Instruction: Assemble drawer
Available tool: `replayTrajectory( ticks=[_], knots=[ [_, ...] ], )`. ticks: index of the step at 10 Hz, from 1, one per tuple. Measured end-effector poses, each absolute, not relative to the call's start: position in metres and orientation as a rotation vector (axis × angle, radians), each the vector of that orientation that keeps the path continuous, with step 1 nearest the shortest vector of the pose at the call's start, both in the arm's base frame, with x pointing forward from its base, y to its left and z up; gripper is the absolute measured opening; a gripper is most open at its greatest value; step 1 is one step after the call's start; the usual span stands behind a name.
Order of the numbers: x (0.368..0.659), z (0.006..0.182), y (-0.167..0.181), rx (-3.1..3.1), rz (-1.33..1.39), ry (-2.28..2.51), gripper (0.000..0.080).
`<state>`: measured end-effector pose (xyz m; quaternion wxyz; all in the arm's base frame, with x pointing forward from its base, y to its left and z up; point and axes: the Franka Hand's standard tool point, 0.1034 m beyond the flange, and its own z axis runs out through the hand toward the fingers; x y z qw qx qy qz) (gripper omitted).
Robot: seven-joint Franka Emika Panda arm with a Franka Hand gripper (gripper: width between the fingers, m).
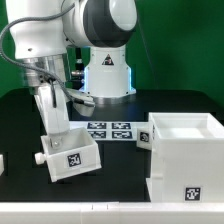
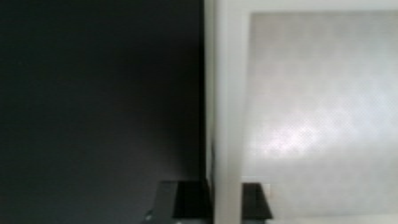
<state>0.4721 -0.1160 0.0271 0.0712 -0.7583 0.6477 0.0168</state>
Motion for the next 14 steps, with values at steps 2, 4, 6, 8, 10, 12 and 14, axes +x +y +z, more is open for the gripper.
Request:
replayTrajectory(
  ticks=[2,4,6,8,10,12,14],
  knots=[
    [0.496,0.023,-0.115,-2.03,0.117,2.179,0.004],
    [0.51,0.016,-0.101,-1.791,0.14,2.39,0.0041],
    [0.515,0.015,-0.086,-1.759,0.098,2.421,0.0041],
    [0.515,0.015,-0.088,-1.774,0.095,2.409,0.0087],
    [0.515,0.015,-0.087,-1.778,0.095,2.407,0.0291],
    [0.515,0.016,-0.087,-1.794,0.096,2.394,0.0499],
    [0.518,0.029,-0.084,-1.905,0.145,2.285,0.0628]
  ],
)
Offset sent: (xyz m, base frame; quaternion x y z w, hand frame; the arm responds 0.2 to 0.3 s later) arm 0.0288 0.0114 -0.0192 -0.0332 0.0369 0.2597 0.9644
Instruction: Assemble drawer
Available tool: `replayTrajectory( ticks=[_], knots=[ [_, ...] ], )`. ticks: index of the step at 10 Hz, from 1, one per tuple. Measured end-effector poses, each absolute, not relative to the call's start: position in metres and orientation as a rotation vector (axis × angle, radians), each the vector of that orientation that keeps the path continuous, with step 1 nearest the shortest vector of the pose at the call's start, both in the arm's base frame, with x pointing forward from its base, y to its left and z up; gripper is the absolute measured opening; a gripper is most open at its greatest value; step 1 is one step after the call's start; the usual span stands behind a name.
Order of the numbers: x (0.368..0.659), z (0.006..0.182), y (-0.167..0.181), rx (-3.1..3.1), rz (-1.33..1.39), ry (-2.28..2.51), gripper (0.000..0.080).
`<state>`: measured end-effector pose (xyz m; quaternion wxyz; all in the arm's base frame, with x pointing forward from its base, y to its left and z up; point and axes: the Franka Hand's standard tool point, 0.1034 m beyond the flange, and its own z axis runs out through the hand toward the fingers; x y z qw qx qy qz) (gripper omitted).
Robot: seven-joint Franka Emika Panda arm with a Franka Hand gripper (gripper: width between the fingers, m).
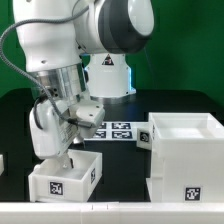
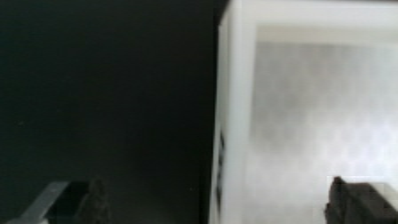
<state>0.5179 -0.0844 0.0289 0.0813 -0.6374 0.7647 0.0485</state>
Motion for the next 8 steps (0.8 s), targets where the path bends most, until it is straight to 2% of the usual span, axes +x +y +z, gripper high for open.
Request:
replayTrajectory(
  ticks=[2,8],
  knots=[
    [0.527,0.055,-0.084,-2.126,0.066,2.038,0.0646],
    [0.534,0.061,-0.076,-2.616,-0.009,1.443,0.0649]
  ],
)
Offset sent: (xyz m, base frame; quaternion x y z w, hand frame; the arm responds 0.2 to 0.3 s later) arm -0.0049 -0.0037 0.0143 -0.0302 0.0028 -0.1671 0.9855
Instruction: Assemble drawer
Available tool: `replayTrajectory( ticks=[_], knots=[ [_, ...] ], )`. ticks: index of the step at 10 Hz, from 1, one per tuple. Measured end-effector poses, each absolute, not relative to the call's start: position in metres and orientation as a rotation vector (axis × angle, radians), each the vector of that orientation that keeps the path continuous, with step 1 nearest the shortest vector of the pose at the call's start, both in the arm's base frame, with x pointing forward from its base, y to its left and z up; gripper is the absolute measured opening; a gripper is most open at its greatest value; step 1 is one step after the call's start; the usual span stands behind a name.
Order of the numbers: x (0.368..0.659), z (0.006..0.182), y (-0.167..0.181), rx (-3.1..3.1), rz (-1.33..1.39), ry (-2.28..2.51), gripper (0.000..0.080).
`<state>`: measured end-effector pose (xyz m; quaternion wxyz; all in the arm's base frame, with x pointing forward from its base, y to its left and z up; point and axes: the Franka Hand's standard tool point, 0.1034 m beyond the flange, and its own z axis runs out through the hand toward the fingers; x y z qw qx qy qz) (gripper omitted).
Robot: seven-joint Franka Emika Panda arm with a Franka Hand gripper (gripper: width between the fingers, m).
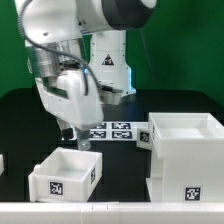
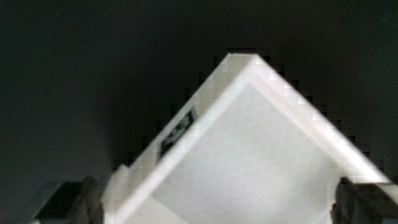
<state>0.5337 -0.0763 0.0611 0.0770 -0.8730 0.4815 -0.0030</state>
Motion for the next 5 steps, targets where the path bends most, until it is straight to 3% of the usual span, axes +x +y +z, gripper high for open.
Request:
replayTrajectory(
  ticks=[3,5],
  knots=[
    [0.536,0.065,-0.076,-2.966,-0.199,0.678,0.0649],
    [0.528,0.062,-0.077,-3.022,-0.207,0.476,0.0649]
  ],
)
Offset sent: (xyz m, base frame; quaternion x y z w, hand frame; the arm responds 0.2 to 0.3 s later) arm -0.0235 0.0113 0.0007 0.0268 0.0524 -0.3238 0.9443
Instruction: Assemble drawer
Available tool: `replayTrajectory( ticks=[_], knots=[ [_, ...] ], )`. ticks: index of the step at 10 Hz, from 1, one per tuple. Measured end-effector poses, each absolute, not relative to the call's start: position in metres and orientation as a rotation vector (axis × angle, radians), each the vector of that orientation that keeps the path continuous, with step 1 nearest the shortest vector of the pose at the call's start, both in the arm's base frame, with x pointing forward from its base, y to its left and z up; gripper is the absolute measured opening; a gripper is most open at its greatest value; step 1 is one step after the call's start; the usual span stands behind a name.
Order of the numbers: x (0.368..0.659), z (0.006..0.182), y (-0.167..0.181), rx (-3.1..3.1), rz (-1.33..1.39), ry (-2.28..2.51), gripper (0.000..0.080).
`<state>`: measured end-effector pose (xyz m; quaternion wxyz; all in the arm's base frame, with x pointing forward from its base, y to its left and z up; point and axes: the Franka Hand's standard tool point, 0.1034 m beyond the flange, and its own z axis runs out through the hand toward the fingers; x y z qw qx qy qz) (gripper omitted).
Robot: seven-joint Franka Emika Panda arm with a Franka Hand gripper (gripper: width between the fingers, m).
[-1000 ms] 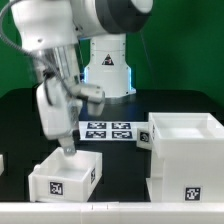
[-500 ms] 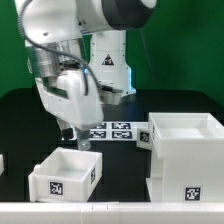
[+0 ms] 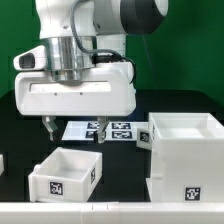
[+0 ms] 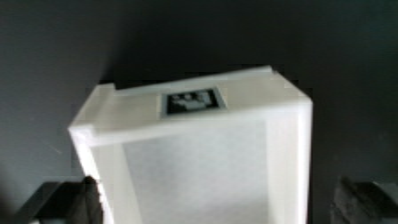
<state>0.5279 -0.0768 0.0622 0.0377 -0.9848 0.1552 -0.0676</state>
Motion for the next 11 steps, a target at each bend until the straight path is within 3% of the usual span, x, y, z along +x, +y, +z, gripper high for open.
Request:
replayTrajectory(
  ticks=[2,7,11],
  knots=[
    [0.528,0.062,-0.078,-3.054,-0.213,0.302,0.0649],
    [0.513,0.062,-0.069,-3.036,-0.257,-0.801,0.0649],
    [0.513,0.06,-0.076,-2.972,-0.223,-1.119,0.0649]
  ],
)
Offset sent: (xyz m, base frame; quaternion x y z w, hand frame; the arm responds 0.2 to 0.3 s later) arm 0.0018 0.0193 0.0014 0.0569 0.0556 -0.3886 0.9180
